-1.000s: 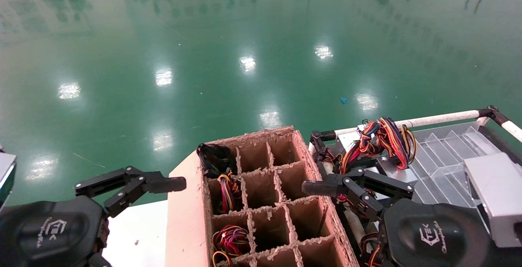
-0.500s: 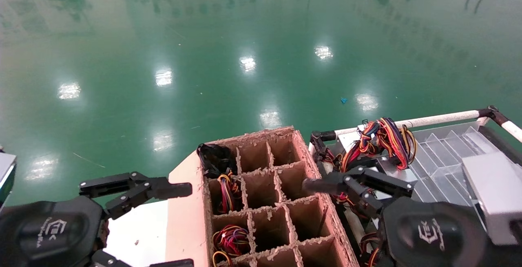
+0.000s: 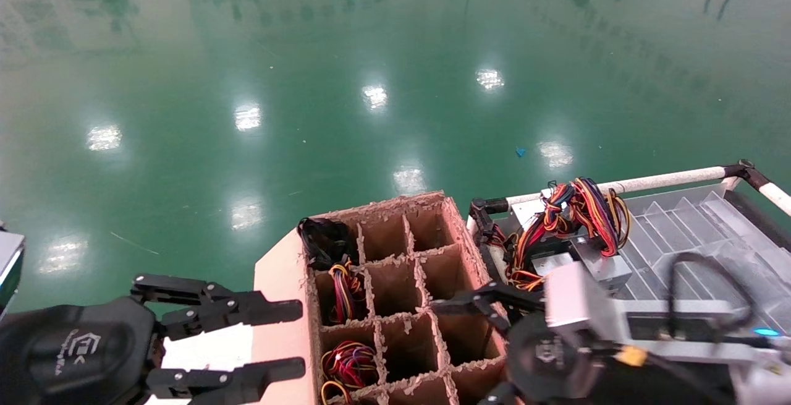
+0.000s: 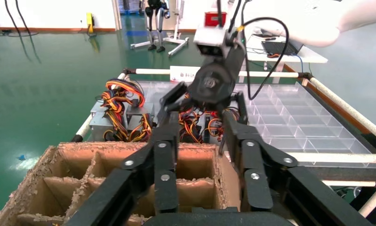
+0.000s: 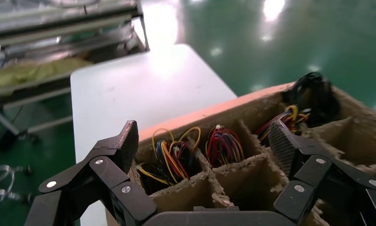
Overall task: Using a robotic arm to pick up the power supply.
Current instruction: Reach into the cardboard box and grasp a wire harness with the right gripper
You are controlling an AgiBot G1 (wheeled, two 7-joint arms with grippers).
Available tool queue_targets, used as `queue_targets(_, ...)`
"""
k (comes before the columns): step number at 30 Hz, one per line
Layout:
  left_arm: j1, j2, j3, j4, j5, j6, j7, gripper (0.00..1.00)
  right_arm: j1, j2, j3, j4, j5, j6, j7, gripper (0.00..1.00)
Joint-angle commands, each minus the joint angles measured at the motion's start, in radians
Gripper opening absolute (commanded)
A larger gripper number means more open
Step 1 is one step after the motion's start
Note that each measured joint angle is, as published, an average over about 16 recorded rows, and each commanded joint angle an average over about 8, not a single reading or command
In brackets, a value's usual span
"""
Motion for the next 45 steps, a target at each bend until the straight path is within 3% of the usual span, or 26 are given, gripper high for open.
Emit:
queue_targets(1,0.000,0.000,0.000,0.000,0.000,0.000,0.000,0.00,0.031,-0.031,-0.027,-0.014,-0.040,-0.006,0.004,1.00)
queue_targets(7,0.000,0.000,0.000,0.000,0.000,0.000,0.000,0.00,0.098,-0.132,-0.099,-0.090,-0.124,-0.048,-0.009,0.96)
queue_targets(9,0.000,0.000,0.000,0.000,0.000,0.000,0.000,0.00,0.115,-0.163,-0.117,-0.120,-0.142,-0.060,-0.021,0.80)
queue_targets(14,0.000,0.000,0.000,0.000,0.000,0.000,0.000,0.10,0.159,-0.231,-0.158,-0.198,-0.192,-0.082,-0.055,0.18)
queue_targets(15,0.000,0.000,0.000,0.000,0.000,0.000,0.000,0.14,0.168,-0.244,-0.166,-0.212,-0.203,-0.085,-0.061,0.09)
queue_targets(17,0.000,0.000,0.000,0.000,0.000,0.000,0.000,0.26,0.186,-0.266,-0.183,-0.242,-0.227,-0.092,-0.073,0.01)
queue_targets(22,0.000,0.000,0.000,0.000,0.000,0.000,0.000,0.75,0.223,-0.308,-0.214,-0.310,-0.266,-0.106,-0.099,0.00)
queue_targets(25,0.000,0.000,0.000,0.000,0.000,0.000,0.000,0.96,0.236,-0.324,-0.225,-0.344,-0.274,-0.111,-0.114,0.00)
queue_targets(29,0.000,0.000,0.000,0.000,0.000,0.000,0.000,1.00,0.247,-0.340,-0.238,-0.381,-0.280,-0.116,-0.129,0.00)
queue_targets(45,0.000,0.000,0.000,0.000,0.000,0.000,0.000,1.00,0.274,-0.367,-0.285,-0.450,-0.320,-0.104,-0.145,0.00)
